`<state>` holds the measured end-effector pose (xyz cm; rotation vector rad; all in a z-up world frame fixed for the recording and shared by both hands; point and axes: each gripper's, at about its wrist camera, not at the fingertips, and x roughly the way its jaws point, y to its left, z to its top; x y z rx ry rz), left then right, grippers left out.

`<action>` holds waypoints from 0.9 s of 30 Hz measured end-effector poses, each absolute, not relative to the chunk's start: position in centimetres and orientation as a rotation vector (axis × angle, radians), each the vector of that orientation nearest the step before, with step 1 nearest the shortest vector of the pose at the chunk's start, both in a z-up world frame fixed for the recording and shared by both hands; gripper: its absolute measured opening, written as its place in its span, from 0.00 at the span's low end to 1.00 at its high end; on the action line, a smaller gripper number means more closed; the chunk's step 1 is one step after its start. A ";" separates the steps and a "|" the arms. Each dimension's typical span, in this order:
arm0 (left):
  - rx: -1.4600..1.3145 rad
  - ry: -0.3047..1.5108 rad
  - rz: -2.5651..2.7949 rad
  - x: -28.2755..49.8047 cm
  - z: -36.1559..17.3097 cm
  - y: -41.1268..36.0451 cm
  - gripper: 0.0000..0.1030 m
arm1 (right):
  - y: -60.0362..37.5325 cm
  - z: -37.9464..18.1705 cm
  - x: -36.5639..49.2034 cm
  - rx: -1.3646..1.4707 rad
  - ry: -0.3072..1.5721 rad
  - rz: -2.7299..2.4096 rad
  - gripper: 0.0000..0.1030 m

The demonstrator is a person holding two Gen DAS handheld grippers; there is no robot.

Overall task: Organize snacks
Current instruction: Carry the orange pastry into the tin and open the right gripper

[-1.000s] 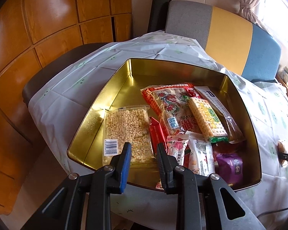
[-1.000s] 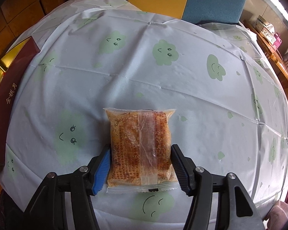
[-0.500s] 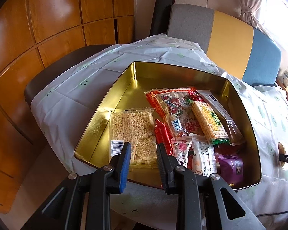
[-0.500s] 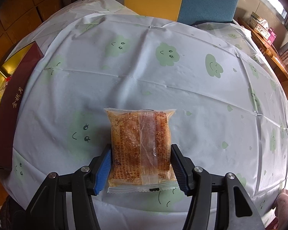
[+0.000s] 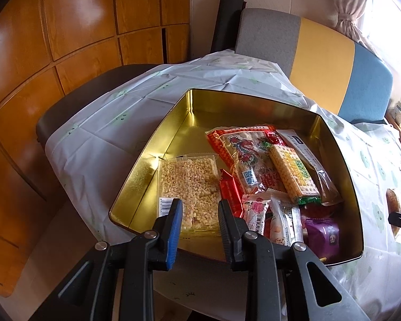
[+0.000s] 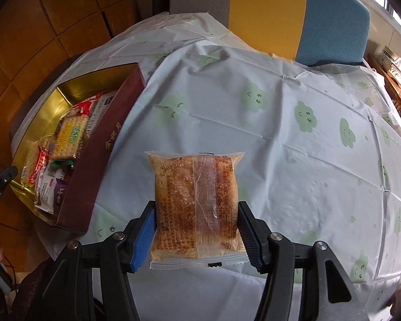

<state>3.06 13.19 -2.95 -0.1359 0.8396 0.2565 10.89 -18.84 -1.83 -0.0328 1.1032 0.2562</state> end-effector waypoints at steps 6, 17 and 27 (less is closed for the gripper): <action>-0.147 0.820 0.279 2.8 -2.3 14.1 0.27 | -14.4 0.3 10.0 -0.064 1.073 0.397 0.58; -0.166 0.792 0.326 2.4 -1.4 16.2 0.27 | -2.2 1.5 9.7 -0.203 1.050 0.682 0.58; -0.172 0.816 0.324 2.8 -2.3 16.4 0.27 | 1.2 -4.2 14.0 -0.199 1.166 0.643 0.62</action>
